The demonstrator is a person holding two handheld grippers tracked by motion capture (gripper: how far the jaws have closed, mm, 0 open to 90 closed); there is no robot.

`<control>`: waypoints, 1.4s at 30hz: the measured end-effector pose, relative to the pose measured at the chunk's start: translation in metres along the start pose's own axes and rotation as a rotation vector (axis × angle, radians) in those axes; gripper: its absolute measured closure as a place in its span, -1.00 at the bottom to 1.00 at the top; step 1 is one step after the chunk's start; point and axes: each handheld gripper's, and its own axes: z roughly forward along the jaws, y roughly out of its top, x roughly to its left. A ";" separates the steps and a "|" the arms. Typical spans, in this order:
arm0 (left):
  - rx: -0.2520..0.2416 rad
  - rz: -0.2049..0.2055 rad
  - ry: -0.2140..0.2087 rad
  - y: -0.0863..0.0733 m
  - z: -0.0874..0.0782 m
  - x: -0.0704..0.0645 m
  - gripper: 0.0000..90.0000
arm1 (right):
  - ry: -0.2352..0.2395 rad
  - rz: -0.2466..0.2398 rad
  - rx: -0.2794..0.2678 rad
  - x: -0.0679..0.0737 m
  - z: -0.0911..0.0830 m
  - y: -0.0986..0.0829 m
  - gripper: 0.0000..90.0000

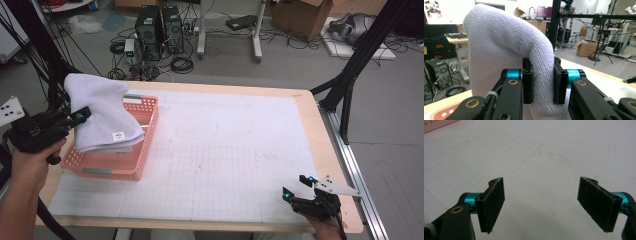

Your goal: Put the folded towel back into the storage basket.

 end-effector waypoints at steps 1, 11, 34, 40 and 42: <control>0.000 -0.005 0.000 -0.002 0.000 0.003 0.66 | 0.000 0.001 0.002 0.000 0.000 0.000 -0.54; 0.015 -0.048 0.009 -0.024 0.003 0.021 0.66 | -0.002 -0.010 0.017 0.003 0.003 0.000 -0.54; 0.096 -0.148 0.045 -0.065 0.019 0.051 0.63 | -0.023 -0.006 0.022 0.003 -0.003 -0.002 -0.54; 0.156 -0.183 0.082 -0.070 0.015 0.056 0.58 | -0.020 -0.016 0.021 0.005 -0.002 -0.001 -0.54; 0.169 -0.189 0.093 -0.071 0.013 0.057 0.58 | -0.019 -0.012 0.019 0.005 -0.002 -0.001 -0.54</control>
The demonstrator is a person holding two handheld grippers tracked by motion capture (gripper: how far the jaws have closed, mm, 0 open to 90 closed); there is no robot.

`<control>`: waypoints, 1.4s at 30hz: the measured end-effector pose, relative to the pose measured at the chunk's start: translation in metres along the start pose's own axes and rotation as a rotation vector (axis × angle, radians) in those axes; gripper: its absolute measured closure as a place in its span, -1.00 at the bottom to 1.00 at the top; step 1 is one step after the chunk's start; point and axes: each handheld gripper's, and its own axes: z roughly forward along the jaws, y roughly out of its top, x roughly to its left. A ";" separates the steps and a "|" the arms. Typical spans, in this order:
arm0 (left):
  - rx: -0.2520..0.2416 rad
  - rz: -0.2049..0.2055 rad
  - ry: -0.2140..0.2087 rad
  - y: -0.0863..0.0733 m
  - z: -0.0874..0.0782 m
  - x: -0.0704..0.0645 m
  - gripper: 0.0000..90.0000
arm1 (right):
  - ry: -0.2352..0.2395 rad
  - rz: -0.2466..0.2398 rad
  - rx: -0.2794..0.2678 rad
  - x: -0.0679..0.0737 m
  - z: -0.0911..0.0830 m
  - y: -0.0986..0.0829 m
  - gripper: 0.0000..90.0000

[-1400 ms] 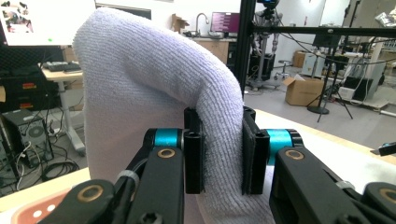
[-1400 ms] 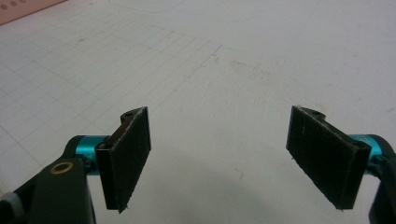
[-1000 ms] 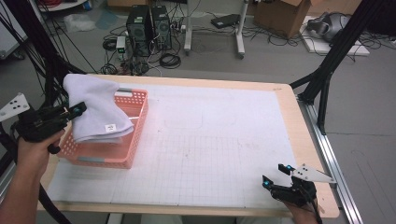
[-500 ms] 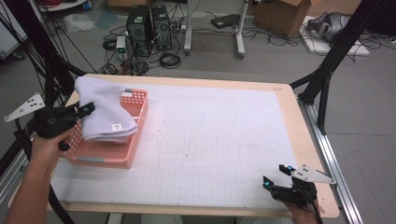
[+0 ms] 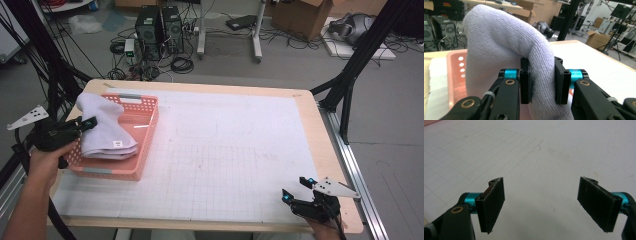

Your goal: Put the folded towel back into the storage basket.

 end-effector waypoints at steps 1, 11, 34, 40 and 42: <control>0.007 -0.007 0.005 0.000 0.000 0.000 0.58 | 0.000 0.000 0.000 0.000 0.000 0.000 -0.54; 0.085 -0.044 0.044 0.000 0.000 0.004 0.49 | 0.002 -0.005 0.000 0.000 0.000 0.000 -0.54; 0.132 -0.114 0.261 -0.007 -0.030 0.011 -0.05 | 0.001 -0.004 -0.004 0.000 -0.001 0.002 -0.54; 0.091 -0.052 0.292 0.001 -0.033 -0.003 -0.17 | 0.000 -0.005 -0.002 0.000 -0.001 0.002 -0.54; 0.102 -0.029 0.284 0.002 -0.027 -0.010 -0.16 | 0.002 -0.003 -0.002 0.001 -0.001 0.002 -0.54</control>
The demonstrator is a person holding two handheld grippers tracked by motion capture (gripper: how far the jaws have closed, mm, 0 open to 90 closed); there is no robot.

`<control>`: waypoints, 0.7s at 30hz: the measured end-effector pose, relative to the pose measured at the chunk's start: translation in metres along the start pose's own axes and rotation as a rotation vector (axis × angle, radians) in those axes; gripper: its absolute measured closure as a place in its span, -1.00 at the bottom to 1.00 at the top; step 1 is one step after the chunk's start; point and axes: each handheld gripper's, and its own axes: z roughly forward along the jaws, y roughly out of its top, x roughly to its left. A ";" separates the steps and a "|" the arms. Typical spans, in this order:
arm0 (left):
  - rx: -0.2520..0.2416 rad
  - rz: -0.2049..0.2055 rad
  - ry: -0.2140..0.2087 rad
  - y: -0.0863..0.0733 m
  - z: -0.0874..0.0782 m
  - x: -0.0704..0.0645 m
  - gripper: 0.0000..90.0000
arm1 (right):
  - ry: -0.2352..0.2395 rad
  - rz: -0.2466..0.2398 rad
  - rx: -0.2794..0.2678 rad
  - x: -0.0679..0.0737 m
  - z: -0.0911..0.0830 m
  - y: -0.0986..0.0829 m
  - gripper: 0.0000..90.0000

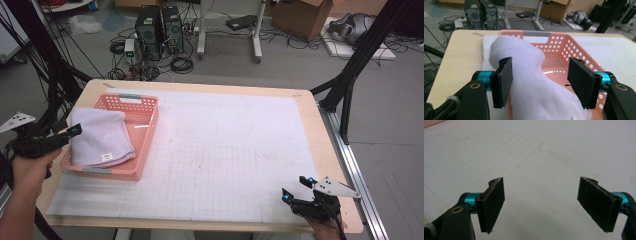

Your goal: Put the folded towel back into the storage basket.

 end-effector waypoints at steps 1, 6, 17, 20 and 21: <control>0.007 0.012 -0.011 0.000 0.002 -0.004 -0.16 | 0.001 -0.002 0.000 0.000 0.000 0.000 -0.54; 0.045 0.061 -0.051 0.000 0.016 -0.023 -0.11 | 0.000 -0.002 0.002 0.000 0.000 0.000 -0.54; 0.156 0.124 -0.029 -0.002 0.047 -0.047 -0.26 | -0.002 0.001 0.003 -0.001 -0.002 -0.001 -0.54; 0.219 0.132 0.038 -0.004 0.058 -0.052 -0.33 | -0.001 0.002 0.006 -0.001 -0.002 -0.001 -0.54; 0.219 0.132 0.038 -0.004 0.058 -0.052 -0.36 | 0.000 0.003 0.005 -0.001 -0.002 -0.001 -0.54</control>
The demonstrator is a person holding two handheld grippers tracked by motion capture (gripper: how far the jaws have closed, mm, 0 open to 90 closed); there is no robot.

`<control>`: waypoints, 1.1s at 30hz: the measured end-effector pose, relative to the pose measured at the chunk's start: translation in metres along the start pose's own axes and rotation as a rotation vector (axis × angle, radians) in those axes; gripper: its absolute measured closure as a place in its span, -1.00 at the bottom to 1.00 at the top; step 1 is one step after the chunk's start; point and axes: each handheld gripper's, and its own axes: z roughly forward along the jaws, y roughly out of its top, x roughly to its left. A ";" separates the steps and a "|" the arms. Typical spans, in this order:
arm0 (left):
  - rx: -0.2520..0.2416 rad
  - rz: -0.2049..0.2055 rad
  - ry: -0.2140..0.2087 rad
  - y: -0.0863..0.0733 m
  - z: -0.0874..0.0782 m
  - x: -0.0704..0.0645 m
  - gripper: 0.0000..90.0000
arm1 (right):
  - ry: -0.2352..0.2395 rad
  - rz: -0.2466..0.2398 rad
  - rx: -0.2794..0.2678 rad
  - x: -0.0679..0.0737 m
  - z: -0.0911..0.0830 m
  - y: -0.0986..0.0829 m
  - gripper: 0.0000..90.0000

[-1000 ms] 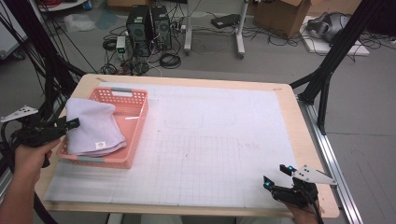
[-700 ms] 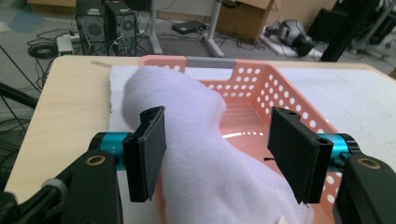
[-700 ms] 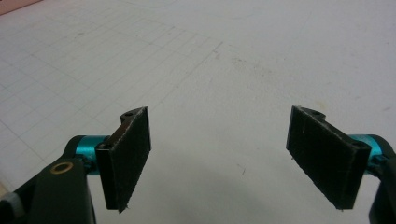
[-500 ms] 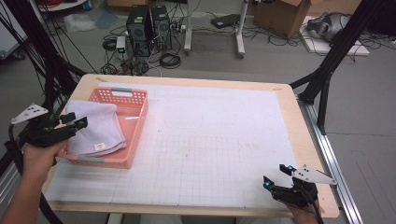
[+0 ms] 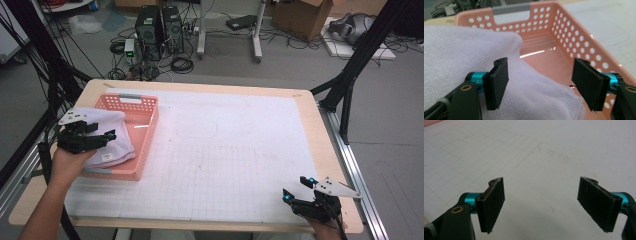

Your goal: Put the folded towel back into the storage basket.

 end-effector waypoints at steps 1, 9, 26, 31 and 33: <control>0.027 -0.002 0.020 0.000 0.005 -0.002 -0.36 | 0.001 -0.002 -0.001 0.000 0.000 0.000 -0.54; 0.109 -0.016 0.124 0.004 0.016 -0.005 -0.31 | 0.000 -0.004 -0.004 -0.002 0.000 -0.001 -0.54; 0.500 -0.032 0.192 0.009 0.060 -0.012 -0.13 | 0.007 -0.004 -0.005 -0.001 0.001 0.000 -0.54; 0.564 -0.019 0.155 0.010 0.069 -0.016 -0.08 | 0.006 -0.003 -0.007 -0.002 0.000 -0.001 -0.54; 0.572 -0.021 0.135 0.010 0.070 -0.017 0.01 | 0.008 0.000 -0.006 -0.002 0.000 -0.001 -0.54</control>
